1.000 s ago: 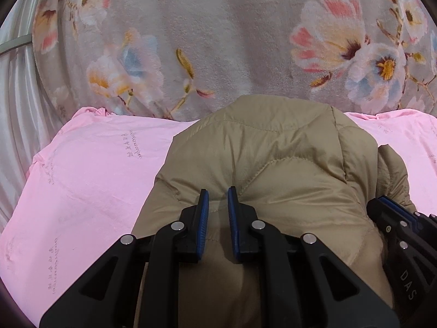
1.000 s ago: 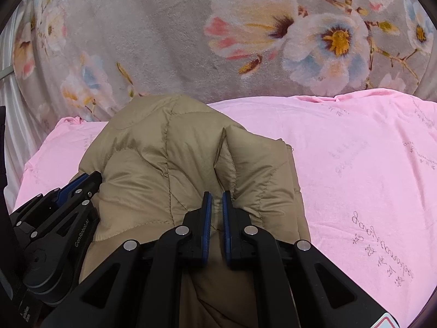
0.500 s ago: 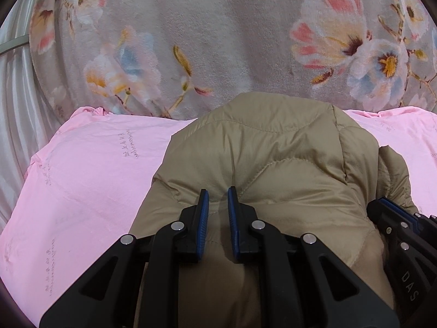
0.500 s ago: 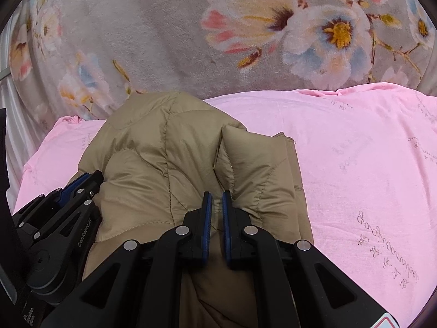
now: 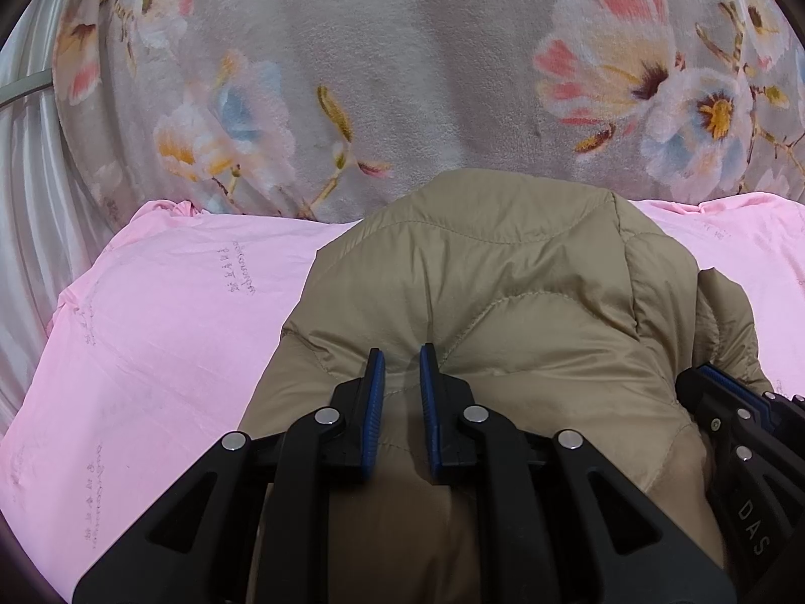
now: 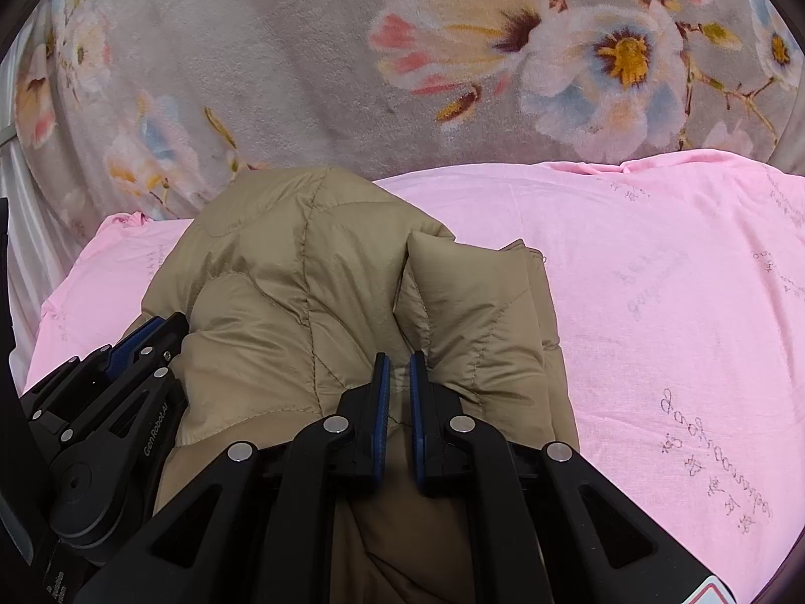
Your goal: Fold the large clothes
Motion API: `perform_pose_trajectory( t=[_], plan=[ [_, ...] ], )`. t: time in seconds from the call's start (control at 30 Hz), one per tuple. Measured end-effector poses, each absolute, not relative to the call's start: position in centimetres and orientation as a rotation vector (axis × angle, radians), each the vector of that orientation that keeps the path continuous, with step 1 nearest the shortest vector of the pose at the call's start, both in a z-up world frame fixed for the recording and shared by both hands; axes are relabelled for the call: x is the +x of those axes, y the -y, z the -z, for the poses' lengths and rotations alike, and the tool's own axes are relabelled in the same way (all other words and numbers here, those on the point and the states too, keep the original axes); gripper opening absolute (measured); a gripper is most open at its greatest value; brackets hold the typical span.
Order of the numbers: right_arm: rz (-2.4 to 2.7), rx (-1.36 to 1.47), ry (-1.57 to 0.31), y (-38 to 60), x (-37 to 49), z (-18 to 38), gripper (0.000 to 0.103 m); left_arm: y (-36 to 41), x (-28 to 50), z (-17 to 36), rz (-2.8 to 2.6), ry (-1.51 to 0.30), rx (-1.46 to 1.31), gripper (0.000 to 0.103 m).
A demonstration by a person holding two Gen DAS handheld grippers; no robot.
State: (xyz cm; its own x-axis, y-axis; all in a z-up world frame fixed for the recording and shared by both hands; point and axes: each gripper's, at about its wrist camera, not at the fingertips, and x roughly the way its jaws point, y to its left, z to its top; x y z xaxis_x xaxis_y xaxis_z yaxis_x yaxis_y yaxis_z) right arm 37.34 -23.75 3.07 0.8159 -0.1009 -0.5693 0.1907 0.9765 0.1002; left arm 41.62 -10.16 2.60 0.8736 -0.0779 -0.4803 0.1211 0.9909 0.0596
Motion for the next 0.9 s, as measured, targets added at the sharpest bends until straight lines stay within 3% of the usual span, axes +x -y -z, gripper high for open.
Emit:
perform_pose_trajectory(
  t=[0.43, 0.53, 0.57, 0.73, 0.9],
  plan=[
    [0.089, 0.262, -0.636, 25.4, 35.5, -4.1, 0.005, 9.3, 41.0, -3.0, 0.121, -0.494, 0.079, 0.016],
    [0.079, 0.218, -0.619, 24.7, 31.5, -5.8, 0.019, 8.5, 37.8, -3.7, 0.114, -0.472, 0.11, 0.032],
    [0.076, 0.189, -0.629, 24.3, 30.4, -5.8, 0.02, 8.2, 36.8, -3.8, 0.117, -0.468, 0.105, 0.043],
    [0.137, 0.031, -0.656, 22.6, 26.7, -4.1, 0.025, 6.4, 33.2, -3.1, 0.157, -0.504, 0.036, 0.045],
    [0.172, 0.077, -0.673, 23.4, 24.1, -4.2, 0.03, 5.5, 30.6, -1.9, 0.146, -0.506, 0.042, 0.045]
  ],
)
